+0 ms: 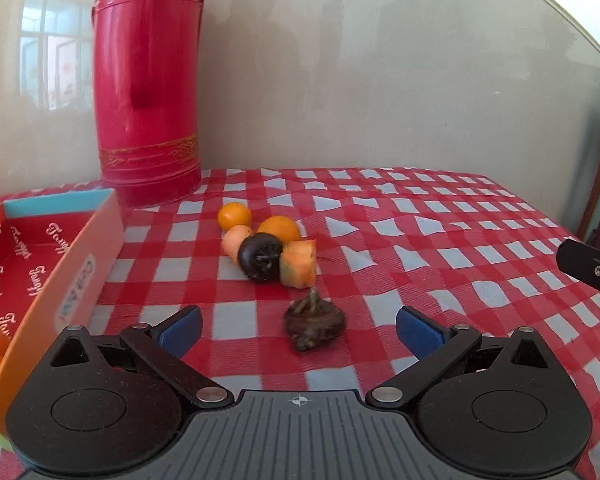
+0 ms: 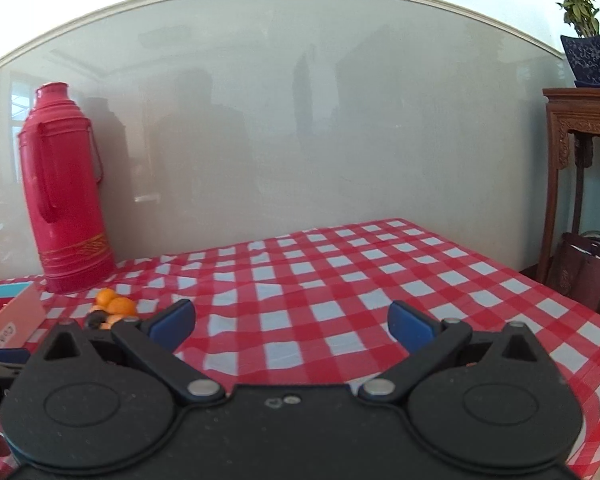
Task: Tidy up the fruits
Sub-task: 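Reach the left gripper to the dark brown water chestnut and grasp it, then carry the water chestnut with the left gripper into the box and release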
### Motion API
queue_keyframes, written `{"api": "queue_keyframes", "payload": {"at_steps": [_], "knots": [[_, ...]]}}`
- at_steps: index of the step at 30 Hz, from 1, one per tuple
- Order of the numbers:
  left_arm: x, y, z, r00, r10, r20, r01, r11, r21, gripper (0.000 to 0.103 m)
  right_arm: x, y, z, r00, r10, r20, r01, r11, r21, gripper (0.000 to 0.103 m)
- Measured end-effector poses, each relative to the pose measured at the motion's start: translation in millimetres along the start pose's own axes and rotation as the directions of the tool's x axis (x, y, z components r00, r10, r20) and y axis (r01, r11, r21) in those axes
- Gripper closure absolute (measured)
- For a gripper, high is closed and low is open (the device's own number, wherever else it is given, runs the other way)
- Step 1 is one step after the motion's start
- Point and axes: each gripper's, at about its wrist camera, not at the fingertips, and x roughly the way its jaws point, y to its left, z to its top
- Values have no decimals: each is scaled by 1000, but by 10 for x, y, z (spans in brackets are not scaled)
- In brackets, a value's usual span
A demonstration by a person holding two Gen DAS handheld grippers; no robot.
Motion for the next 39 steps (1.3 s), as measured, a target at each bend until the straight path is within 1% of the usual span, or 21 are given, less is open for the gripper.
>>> {"api": "queue_keyframes", "payload": {"at_steps": [4, 7, 8, 9, 10, 11, 14, 16, 17, 18, 21, 30, 39], "knots": [[127, -154, 9, 999, 25, -26, -25, 1000, 17, 0, 64, -155, 1, 1000, -6, -13, 6, 999, 34, 6], [228, -217, 11, 998, 43, -43, -43, 999, 17, 0, 75, -204, -13, 1000, -4, -15, 5, 999, 32, 6], [252, -242, 13, 998, 50, -48, -49, 999, 21, 3, 87, -224, -20, 1000, -7, -20, 8, 1000, 29, 6], [275, -264, 17, 997, 53, -53, -52, 998, 26, 13, 99, -242, -28, 1000, -9, -27, 9, 1000, 28, 6], [306, -286, 24, 997, 52, -62, -51, 998, 31, 18, 108, -266, -36, 999, -12, -32, 12, 1000, 27, 6], [340, -304, 28, 996, 49, -77, -46, 998, 37, 26, 113, -293, -41, 999, -15, -36, 17, 999, 29, 6], [408, -306, 40, 993, 29, -112, -26, 999, 32, 36, 126, -398, -48, 999, -27, -45, 29, 999, 44, 6], [414, -300, 44, 994, 27, -108, -25, 999, 27, 48, 117, -450, -46, 998, -30, -46, 33, 998, 56, 6], [407, -305, 44, 994, 21, -104, -18, 999, 31, 61, 112, -467, -45, 998, -30, -46, 33, 998, 62, 6], [403, -314, 41, 995, 18, -102, -14, 999, 34, 63, 106, -477, -43, 999, -30, -45, 33, 997, 68, 6], [370, -328, 24, 995, 22, -96, -17, 999, 46, 63, 102, -484, -36, 999, -24, -44, 27, 997, 73, 6], [144, -302, 24, 999, 16, -44, -12, 996, 89, 63, 73, -419, -16, 999, -14, -39, 17, 997, 78, 6], [-144, -158, 102, 1000, 22, 11, -23, 995, 101, 63, 65, -328, -29, 999, -5, -49, 9, 997, 78, 6]]}}
